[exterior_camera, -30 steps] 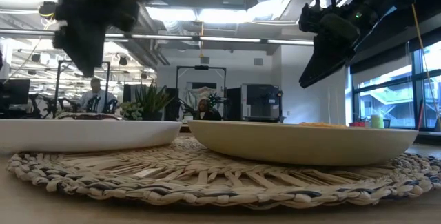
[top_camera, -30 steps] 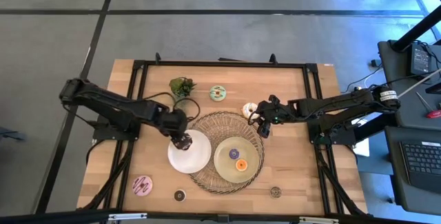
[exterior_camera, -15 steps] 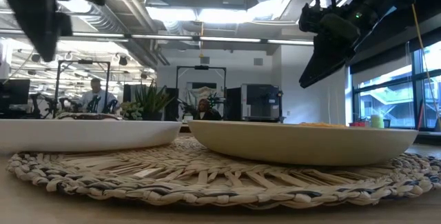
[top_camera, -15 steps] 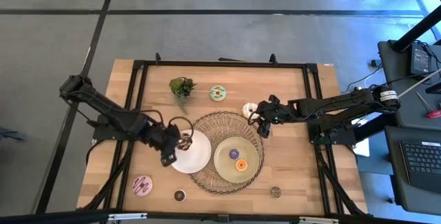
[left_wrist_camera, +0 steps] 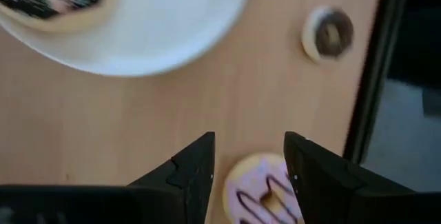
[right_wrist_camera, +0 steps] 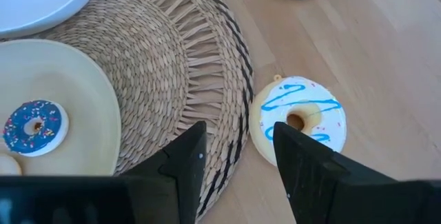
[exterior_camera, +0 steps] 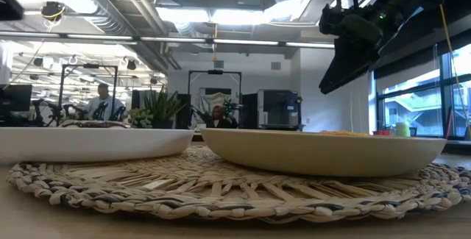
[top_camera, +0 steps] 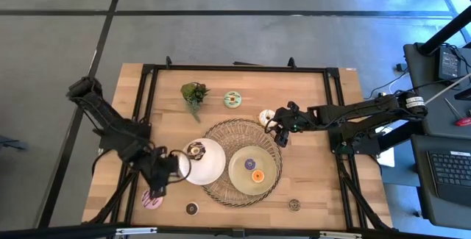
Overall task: Pick & Place donuts
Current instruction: Put the large purple donut on the white plate
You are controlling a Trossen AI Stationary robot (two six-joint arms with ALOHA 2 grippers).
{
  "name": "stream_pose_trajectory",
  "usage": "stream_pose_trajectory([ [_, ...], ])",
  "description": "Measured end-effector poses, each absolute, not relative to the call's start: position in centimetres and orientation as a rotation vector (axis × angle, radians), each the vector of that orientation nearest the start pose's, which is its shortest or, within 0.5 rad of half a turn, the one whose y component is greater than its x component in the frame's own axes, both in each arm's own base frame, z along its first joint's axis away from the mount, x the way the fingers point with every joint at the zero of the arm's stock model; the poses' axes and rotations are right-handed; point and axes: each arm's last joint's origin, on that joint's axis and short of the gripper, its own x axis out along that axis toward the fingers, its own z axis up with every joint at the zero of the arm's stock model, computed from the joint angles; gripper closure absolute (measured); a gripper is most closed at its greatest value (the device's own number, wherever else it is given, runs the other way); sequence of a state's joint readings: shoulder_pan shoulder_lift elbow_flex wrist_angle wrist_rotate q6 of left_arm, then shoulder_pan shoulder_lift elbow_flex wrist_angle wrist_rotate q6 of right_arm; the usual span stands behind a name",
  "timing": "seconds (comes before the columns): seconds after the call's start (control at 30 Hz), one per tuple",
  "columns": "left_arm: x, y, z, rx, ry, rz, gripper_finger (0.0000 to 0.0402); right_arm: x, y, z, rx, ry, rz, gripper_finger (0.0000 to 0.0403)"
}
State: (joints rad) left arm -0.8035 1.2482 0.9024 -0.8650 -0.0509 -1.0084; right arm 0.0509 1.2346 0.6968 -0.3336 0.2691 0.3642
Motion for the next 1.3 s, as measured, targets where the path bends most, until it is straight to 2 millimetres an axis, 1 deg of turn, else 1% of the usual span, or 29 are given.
stream_pose_trajectory([
  [0.17,13.9,-17.5,23.3,-0.287,1.324,-0.099,0.0237,23.6,0.4,20.6,0.224,0.807,-0.367,0.0232],
  [0.37,12.8,-19.3,22.0,-0.255,1.375,-0.071,0.0235,23.6,0.4,20.6,0.227,0.807,-0.369,0.0232],
  [0.53,12.8,-20.6,19.8,-0.187,1.430,-0.011,0.0234,23.6,0.4,20.6,0.248,0.803,-0.378,0.0232],
  [0.77,12.7,-22.0,16.8,-0.089,1.562,-0.010,0.0236,23.6,0.4,20.6,0.248,0.802,-0.378,0.0232],
  [0.87,12.7,-22.5,16.0,-0.052,1.571,-0.029,0.0233,23.6,0.4,20.6,0.248,0.802,-0.378,0.0232],
  [1.07,12.9,-22.8,14.8,-0.019,1.591,-0.006,0.0236,23.6,0.4,20.6,0.248,0.802,-0.378,0.0232],
  [1.3,13.2,-23.2,14.3,-0.096,1.573,0.037,0.0234,23.6,0.4,20.6,0.248,0.802,-0.378,0.0232],
])
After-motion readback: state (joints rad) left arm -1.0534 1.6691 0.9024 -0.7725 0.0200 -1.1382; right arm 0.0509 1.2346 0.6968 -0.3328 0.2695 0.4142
